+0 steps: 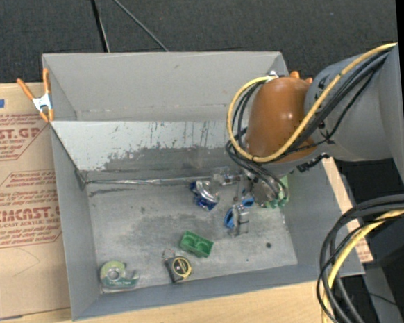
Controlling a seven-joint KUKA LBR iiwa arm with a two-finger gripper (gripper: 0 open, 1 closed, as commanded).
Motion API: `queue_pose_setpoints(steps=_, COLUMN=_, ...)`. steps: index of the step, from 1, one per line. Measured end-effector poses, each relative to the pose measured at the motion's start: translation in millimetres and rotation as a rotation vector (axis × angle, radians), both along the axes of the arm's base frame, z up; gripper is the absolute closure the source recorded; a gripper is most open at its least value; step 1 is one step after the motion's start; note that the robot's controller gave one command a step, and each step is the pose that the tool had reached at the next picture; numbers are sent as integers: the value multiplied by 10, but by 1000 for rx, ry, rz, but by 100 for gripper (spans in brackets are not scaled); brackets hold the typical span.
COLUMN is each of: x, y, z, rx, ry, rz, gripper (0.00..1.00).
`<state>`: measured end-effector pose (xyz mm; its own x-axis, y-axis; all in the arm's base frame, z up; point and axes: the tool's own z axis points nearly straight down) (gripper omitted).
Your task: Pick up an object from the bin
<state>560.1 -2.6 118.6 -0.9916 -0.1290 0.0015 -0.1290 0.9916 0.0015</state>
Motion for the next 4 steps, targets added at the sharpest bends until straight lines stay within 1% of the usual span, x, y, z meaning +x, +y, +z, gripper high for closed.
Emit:
queue_pose_setpoints(steps=1, x=13, y=-542, z=-496, rx=-2, ry=-3, rz=296, gripper=0)
queue_pose_setpoints(steps=2, x=18, y=-525, z=-488, rx=-1, ry=-4, rz=297, gripper=100)
queue_pose_setpoints(steps=3, x=17, y=-525, z=-489, rx=-1, ry=-4, rz=297, gripper=0)
queue_pose_setpoints(steps=4, x=-398, y=181, z=-456, rx=5, ry=0, rz=352, gripper=0)
